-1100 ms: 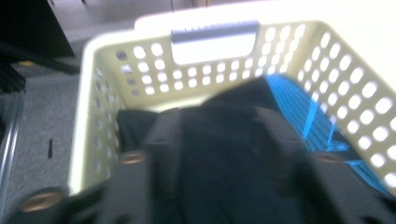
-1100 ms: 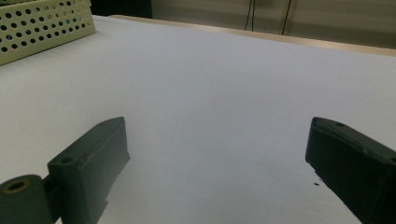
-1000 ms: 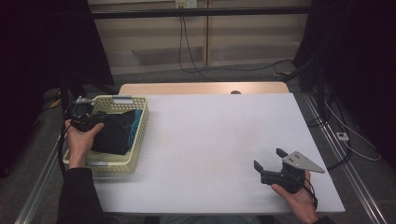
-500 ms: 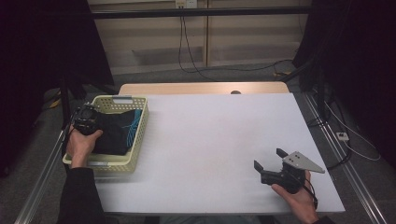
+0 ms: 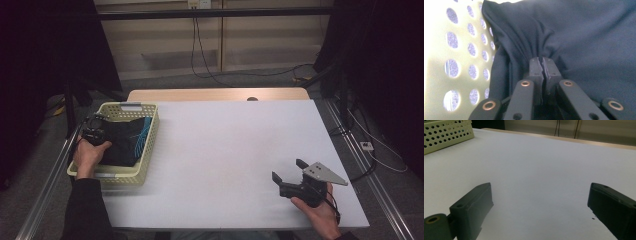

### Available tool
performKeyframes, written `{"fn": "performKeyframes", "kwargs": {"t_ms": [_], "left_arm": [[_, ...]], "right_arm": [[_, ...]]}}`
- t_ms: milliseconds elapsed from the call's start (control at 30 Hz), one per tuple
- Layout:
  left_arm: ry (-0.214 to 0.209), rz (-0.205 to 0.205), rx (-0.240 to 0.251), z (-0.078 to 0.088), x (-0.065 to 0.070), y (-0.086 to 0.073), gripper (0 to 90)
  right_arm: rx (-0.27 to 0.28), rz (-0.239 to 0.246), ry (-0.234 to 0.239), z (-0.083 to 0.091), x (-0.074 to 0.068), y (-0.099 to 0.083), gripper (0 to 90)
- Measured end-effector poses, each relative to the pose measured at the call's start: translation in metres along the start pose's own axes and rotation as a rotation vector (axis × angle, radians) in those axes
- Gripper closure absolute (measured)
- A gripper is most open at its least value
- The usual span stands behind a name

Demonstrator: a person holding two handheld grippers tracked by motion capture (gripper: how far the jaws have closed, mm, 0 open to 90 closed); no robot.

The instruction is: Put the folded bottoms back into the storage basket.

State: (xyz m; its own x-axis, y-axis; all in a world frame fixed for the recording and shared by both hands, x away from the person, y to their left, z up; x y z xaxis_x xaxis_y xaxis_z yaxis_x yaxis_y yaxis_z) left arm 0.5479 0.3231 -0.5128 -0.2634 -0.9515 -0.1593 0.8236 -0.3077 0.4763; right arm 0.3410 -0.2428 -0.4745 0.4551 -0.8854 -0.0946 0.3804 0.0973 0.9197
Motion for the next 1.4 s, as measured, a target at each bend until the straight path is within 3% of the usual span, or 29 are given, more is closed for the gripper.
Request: {"fn": "performKeyframes", "kwargs": {"t_ms": [300,400,433,667,767,1000,1033,1200,1267,1400], "left_arm": [[-0.036,-0.040,0.023,-0.001,0.009,0.005,87.0],[-0.054,-0.004,0.026,-0.001,0.008,0.006,86.9],[-0.043,0.020,0.034,-0.002,0.005,0.007,86.2],[-0.045,0.026,0.037,-0.001,0.004,0.008,84.6],[-0.048,0.044,0.062,0.001,0.003,0.010,82.8],[-0.080,0.043,0.113,0.010,0.005,0.015,72.4],[-0.075,0.043,0.126,0.011,0.004,0.016,66.6],[-0.042,0.052,0.210,0.020,0.000,0.025,53.8],[-0.045,0.049,0.212,0.021,0.000,0.026,51.7],[-0.041,0.056,0.221,0.025,0.000,0.027,38.3]], "right_arm": [[0.000,0.000,0.001,0.000,0.000,0.000,5.6],[0.000,0.000,0.004,0.000,-0.001,0.000,5.6],[0.000,0.002,0.004,0.000,-0.001,0.000,5.6],[-0.001,0.000,0.005,0.000,-0.001,0.000,5.6],[0.001,0.001,0.005,0.000,-0.001,0.000,5.6],[0.001,0.001,0.004,0.000,-0.001,0.000,5.6],[0.001,0.000,0.005,0.000,-0.001,0.000,5.6],[0.003,0.000,0.008,0.000,0.000,0.000,5.6],[0.004,-0.001,0.008,0.000,0.000,0.000,5.6],[0.004,-0.002,0.010,0.001,0.000,0.000,5.6]]}}
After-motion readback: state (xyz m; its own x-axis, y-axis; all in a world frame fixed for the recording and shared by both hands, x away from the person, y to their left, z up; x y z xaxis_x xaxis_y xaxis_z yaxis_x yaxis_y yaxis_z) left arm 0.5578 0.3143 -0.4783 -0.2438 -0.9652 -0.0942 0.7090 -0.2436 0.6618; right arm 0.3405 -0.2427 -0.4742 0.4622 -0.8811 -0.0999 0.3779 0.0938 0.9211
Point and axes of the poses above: each handheld gripper's, and its own axes: z roughly backward along the jaws, y roughly out of its top, x roughly to its right, the point moved 9 cm from there along -z, roughly forward along the jaws, and after that the axes turned 6 degrees about y, right-handed, at the moved point
